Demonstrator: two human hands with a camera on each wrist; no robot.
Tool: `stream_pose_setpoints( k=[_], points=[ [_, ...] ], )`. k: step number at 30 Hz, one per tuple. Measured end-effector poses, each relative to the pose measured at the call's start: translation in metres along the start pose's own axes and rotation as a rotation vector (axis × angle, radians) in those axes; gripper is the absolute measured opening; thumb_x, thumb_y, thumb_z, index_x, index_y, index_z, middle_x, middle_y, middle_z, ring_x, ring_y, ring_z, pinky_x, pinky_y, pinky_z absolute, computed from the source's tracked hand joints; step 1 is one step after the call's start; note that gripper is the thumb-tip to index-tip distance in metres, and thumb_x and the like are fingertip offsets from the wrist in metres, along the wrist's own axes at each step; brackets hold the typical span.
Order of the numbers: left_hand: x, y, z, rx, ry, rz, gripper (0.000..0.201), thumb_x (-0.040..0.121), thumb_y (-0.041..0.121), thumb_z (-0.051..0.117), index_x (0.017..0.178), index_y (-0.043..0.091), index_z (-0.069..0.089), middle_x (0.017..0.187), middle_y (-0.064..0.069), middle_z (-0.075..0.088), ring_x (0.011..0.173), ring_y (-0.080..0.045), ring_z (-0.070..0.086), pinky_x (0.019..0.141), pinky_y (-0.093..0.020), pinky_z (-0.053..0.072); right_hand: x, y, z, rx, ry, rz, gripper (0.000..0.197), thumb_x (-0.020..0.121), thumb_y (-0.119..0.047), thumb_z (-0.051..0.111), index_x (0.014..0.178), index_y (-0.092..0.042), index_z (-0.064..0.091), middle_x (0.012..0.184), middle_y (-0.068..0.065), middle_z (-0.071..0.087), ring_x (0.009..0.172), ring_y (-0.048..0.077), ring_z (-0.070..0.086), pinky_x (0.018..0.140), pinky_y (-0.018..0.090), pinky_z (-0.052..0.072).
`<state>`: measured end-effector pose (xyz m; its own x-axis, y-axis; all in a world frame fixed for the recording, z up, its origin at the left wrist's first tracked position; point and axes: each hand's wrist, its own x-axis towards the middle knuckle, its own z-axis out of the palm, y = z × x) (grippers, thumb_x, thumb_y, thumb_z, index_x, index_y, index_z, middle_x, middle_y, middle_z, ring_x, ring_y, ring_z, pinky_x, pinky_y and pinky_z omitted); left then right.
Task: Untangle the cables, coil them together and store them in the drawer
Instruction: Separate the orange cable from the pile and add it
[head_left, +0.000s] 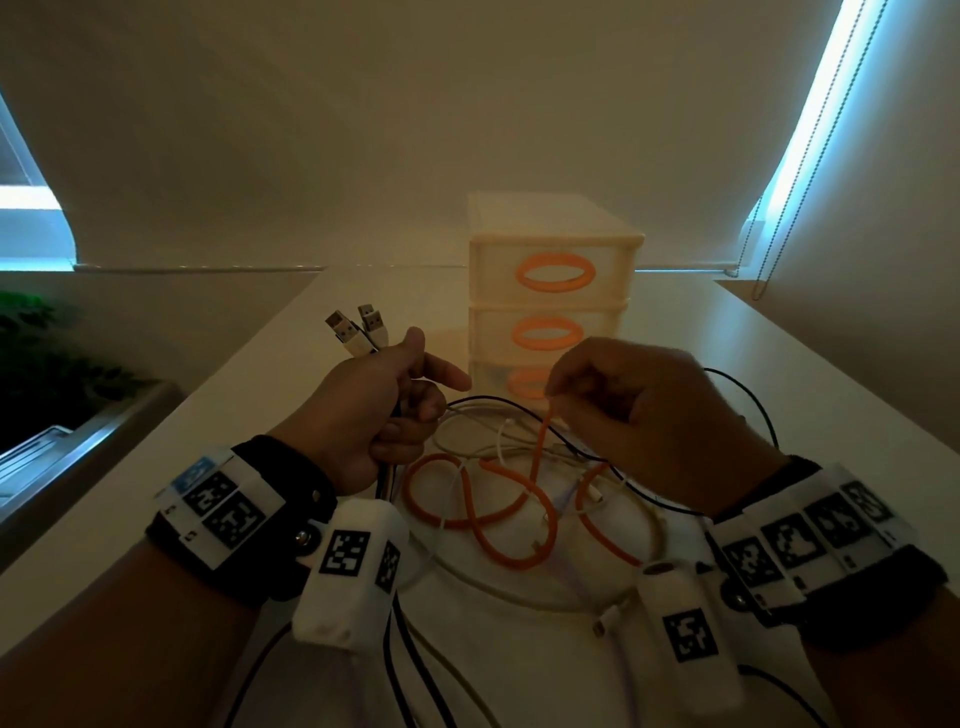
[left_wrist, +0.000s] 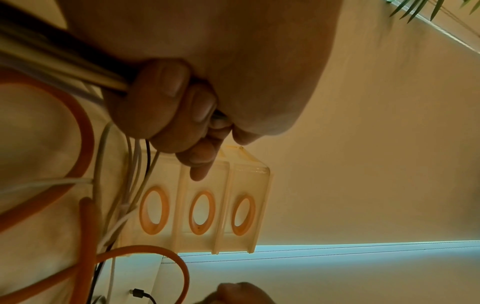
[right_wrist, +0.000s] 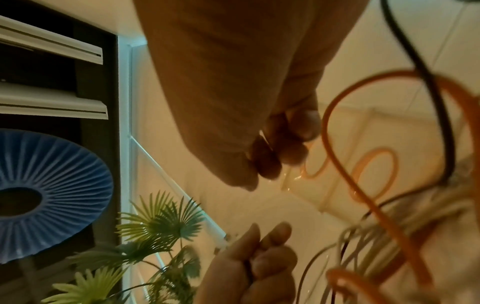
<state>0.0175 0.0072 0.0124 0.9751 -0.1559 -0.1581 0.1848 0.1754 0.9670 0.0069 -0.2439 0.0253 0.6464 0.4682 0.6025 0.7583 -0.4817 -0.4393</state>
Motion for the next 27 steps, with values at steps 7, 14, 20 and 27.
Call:
stream_pose_setpoints(
  k=[7,14,20,27],
  points=[
    [0.001,0.001,-0.002,0.005,0.008,-0.004,0.059,0.105,0.052,0.034,0.105,0.002,0.066,0.059,-0.004,0.043,0.037,-0.009,0.019,0.038,-0.015,0.015,0.001,0.000,-0.019,0.040,-0.027,0.118,0.014,0.087,-0.006,0.069,0.090,-0.020,0.070,0.071,-0.004,0.069,0.061,0.013,0.068,0.056,0.018,0.053],
    [0.002,-0.001,-0.002,0.004,0.006,-0.019,0.060,0.105,0.052,0.035,0.105,0.001,0.066,0.059,-0.004,0.043,0.037,-0.008,0.019,0.037,-0.013,0.016,-0.004,0.026,-0.039,-0.138,-0.550,0.440,0.014,0.087,-0.015,0.072,0.084,-0.029,0.072,0.076,-0.012,0.074,0.069,0.008,0.073,0.063,0.022,0.057],
    [0.001,-0.001,-0.001,0.021,0.019,-0.011,0.060,0.105,0.052,0.035,0.107,0.001,0.066,0.059,-0.004,0.043,0.038,-0.009,0.020,0.037,-0.014,0.016,-0.004,0.026,-0.048,-0.253,-0.502,0.362,0.018,0.082,-0.017,0.072,0.082,-0.035,0.073,0.078,-0.014,0.070,0.075,-0.001,0.065,0.075,0.024,0.057],
    [0.003,-0.002,-0.003,0.018,0.018,-0.013,0.060,0.105,0.052,0.035,0.105,0.001,0.066,0.058,-0.004,0.043,0.037,-0.008,0.020,0.036,-0.014,0.017,-0.005,0.036,-0.067,-0.348,-0.220,0.403,0.019,0.084,-0.018,0.074,0.081,-0.033,0.064,0.071,-0.005,0.070,0.061,0.004,0.064,0.060,0.017,0.045]
  ],
)
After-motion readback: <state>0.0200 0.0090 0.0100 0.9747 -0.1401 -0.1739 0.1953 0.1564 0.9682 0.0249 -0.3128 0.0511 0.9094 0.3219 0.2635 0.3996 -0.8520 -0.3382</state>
